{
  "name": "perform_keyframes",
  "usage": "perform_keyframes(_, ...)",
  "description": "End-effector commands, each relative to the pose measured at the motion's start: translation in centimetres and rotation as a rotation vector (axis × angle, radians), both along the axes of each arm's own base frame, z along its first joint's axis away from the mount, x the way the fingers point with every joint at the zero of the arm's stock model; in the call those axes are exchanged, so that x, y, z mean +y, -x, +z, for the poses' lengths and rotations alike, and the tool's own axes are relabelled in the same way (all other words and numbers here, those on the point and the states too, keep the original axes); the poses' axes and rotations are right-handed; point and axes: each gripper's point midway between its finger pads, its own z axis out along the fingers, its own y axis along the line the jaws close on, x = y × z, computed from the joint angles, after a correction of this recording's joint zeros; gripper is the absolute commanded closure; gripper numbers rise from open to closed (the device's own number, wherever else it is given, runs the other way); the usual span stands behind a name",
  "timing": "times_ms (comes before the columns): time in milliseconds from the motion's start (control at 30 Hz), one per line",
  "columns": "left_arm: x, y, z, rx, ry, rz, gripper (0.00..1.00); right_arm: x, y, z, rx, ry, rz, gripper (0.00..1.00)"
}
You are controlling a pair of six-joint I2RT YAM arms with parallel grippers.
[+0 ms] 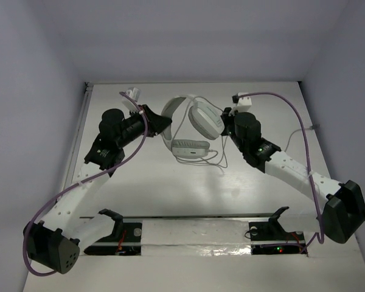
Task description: Wrap the headphones
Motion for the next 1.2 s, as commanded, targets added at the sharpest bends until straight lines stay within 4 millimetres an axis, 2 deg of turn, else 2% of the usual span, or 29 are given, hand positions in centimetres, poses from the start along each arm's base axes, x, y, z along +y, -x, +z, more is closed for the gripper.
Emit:
perform_keyframes(0, 0.3, 1.5, 9.4, -0.192, 0.174, -0.028, 1.00, 2.0, 0.2, 1.5, -0.082, -0.139, 0.090, 1.00)
perform_keyframes(133, 0.7, 1.5, 10.9, -0.215, 0.190, -0.019, 1.00, 5.0, 1.6, 1.0, -0.106, -0.200, 0.273, 1.00)
perform_keyframes(300, 0.1, 2.2, 11.7, -0.212, 0.211, -0.075, 1.00, 7.9, 1.6, 0.1, -0.128, -0.234, 0.404, 1.00)
perform_keyframes(367, 0.0, 2.5, 11.9, -0.203, 0.233, -0.085, 1.00, 8.7, 1.8, 0.1, -0.134, -0.245, 0.449, 0.96)
perform_keyframes(433, 0.0, 2.6, 12.3, -0.199, 0.254, -0.084, 1.00, 9.1, 2.0, 0.1, -0.138, -0.275, 0.470, 0.81)
perform_keyframes(467, 0.0, 2.6, 12.5, -0.202, 0.256, -0.083, 1.00, 9.2, 2.1, 1.0, -0.177, -0.299, 0.478, 0.75)
perform_keyframes(500, 0.0, 2.5, 12.5, -0.199, 0.258, -0.081, 1.00, 9.3, 2.0, 0.8, -0.176, -0.310, 0.477, 0.70)
perform_keyframes(567, 0.0, 2.5, 12.7, -0.197, 0.268, -0.081, 1.00, 9.8, 1.9, 1.0, -0.190, -0.318, 0.497, 0.64)
perform_keyframes(600, -0.1, 2.5, 12.6, -0.193, 0.269, -0.085, 1.00, 10.2, 1.8, 0.8, -0.186, -0.317, 0.512, 0.61)
perform_keyframes(633, -0.1, 2.5, 12.7, -0.189, 0.268, -0.087, 1.00, 10.9, 1.8, -0.2, -0.163, -0.309, 0.544, 0.60)
perform_keyframes(667, -0.1, 2.4, 12.7, -0.188, 0.266, -0.082, 1.00, 11.2, 1.9, 0.0, -0.172, -0.318, 0.562, 0.59)
perform_keyframes(800, 0.6, 1.4, 13.0, -0.176, 0.243, -0.014, 1.00, 11.4, 2.7, -1.8, -0.147, -0.357, 0.591, 0.64)
perform_keyframes(933, 1.5, 0.4, 15.8, -0.206, 0.289, 0.052, 1.00, 12.4, 4.2, -4.8, -0.059, -0.397, 0.668, 0.70)
perform_keyframes(1000, 1.9, -0.7, 16.3, -0.208, 0.306, 0.104, 1.00, 12.8, 4.9, -6.0, -0.036, -0.419, 0.705, 0.75)
perform_keyframes(1033, 2.4, -1.0, 17.4, -0.234, 0.305, 0.133, 1.00, 13.1, 5.9, -6.6, -0.003, -0.433, 0.752, 0.75)
perform_keyframes(1100, 2.7, -2.4, 17.7, -0.233, 0.304, 0.185, 1.00, 14.4, 7.4, -7.5, 0.035, -0.439, 0.818, 0.76)
perform_keyframes(1133, 3.0, -2.6, 18.6, -0.249, 0.311, 0.202, 1.00, 15.3, 8.1, -7.4, 0.040, -0.433, 0.862, 0.77)
perform_keyframes(1167, 3.0, -3.5, 18.5, -0.243, 0.310, 0.222, 1.00, 16.6, 9.6, -7.9, 0.070, -0.420, 0.905, 0.77)
